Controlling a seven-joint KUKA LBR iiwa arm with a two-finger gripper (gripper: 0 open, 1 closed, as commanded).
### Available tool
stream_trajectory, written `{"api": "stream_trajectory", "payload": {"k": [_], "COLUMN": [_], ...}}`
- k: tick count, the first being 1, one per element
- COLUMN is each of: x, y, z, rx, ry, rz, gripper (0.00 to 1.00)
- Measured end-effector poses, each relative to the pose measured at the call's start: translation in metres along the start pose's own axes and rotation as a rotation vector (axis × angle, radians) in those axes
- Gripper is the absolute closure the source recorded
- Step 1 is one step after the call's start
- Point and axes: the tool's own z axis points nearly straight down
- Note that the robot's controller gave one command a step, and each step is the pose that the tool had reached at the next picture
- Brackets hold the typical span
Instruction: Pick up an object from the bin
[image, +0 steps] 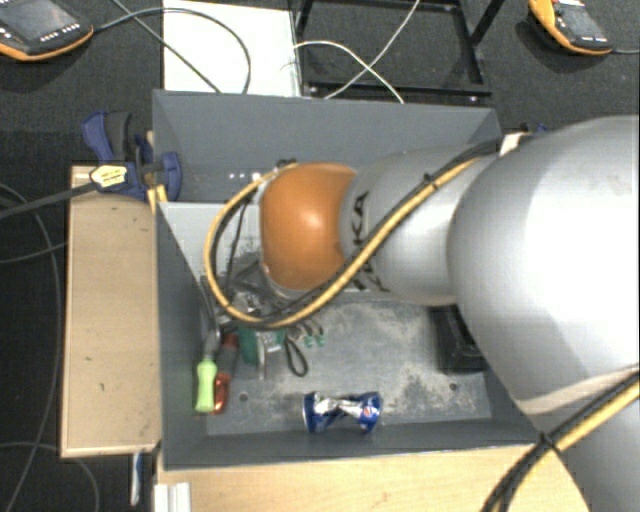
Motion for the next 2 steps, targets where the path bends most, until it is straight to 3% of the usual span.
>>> {"api": "stream_trajectory", "payload": {"k": [2], "x": [0.003], "y": [0.000], "z": [-0.026], "rx": [0.001], "ry": [0.008], "rz": [0.001], "gripper": [1.00]}}
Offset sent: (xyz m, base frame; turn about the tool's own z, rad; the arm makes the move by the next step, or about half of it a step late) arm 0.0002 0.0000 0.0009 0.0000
